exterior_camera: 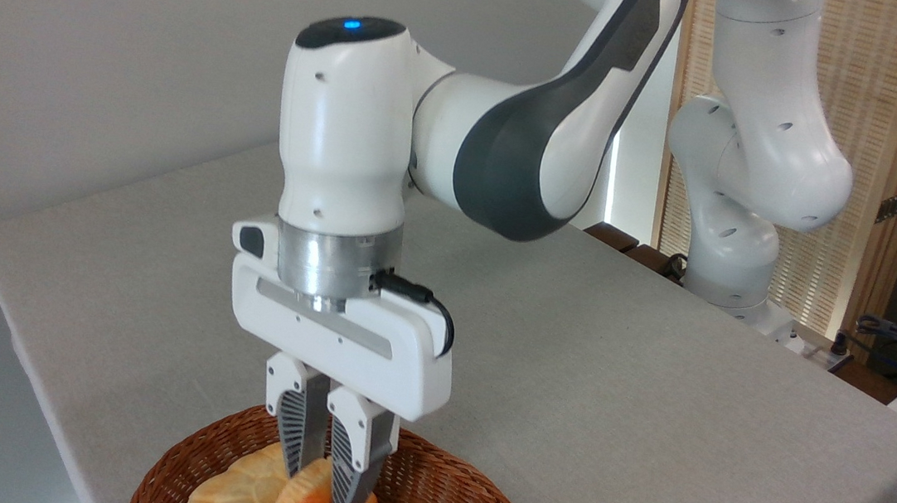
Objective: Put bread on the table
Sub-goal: 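Lift the orange pastry out of the basket and carry it over the table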
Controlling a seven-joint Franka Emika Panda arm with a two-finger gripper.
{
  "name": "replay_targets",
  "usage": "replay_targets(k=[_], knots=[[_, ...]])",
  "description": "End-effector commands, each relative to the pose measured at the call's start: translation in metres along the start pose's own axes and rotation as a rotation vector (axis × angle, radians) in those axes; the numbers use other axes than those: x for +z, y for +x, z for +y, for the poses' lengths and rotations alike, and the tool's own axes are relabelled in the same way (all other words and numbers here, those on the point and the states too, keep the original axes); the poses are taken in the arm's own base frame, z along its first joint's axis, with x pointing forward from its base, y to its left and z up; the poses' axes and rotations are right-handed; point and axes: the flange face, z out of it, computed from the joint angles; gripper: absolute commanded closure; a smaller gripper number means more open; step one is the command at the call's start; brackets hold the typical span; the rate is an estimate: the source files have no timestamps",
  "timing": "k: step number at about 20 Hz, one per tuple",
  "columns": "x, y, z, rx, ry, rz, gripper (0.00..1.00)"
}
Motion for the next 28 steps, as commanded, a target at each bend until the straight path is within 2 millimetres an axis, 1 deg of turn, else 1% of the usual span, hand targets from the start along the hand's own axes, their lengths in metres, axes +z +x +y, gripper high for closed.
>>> replay_targets(k=[1, 2, 3, 4, 5, 7, 9, 10, 12, 13, 15, 16, 18, 19, 20, 21, 22, 23, 28], knots=[[-0.048, 0.002, 0.004, 0.003, 0.004, 0.077, 0.62], [-0.061, 0.002, 0.012, 0.017, -0.014, 0.073, 0.62], [-0.066, 0.002, 0.016, 0.025, -0.023, 0.07, 0.62], [-0.077, 0.003, 0.024, 0.038, -0.04, 0.066, 0.62], [-0.081, 0.003, 0.029, 0.047, -0.05, 0.062, 0.62], [-0.099, 0.004, 0.049, 0.076, -0.091, 0.042, 0.62], [-0.109, 0.003, 0.063, 0.1, -0.124, 0.02, 0.61], [-0.112, 0.001, 0.067, 0.108, -0.135, 0.011, 0.61], [-0.114, -0.001, 0.083, 0.136, -0.173, -0.03, 0.59], [-0.112, -0.001, 0.094, 0.152, -0.196, -0.058, 0.58], [-0.106, -0.002, 0.107, 0.169, -0.22, -0.093, 0.56], [-0.104, -0.004, 0.109, 0.169, -0.234, -0.117, 0.49], [-0.1, -0.006, 0.117, 0.173, -0.263, -0.153, 0.48], [-0.1, -0.007, 0.118, 0.171, -0.273, -0.155, 0.45], [-0.098, -0.007, 0.118, 0.166, -0.286, -0.157, 0.26], [-0.096, -0.007, 0.119, 0.165, -0.288, -0.16, 0.13], [-0.094, -0.006, 0.119, 0.165, -0.289, -0.165, 0.03], [-0.093, -0.006, 0.119, 0.165, -0.29, -0.168, 0.0], [-0.09, -0.006, 0.12, 0.168, -0.293, -0.176, 0.0]])
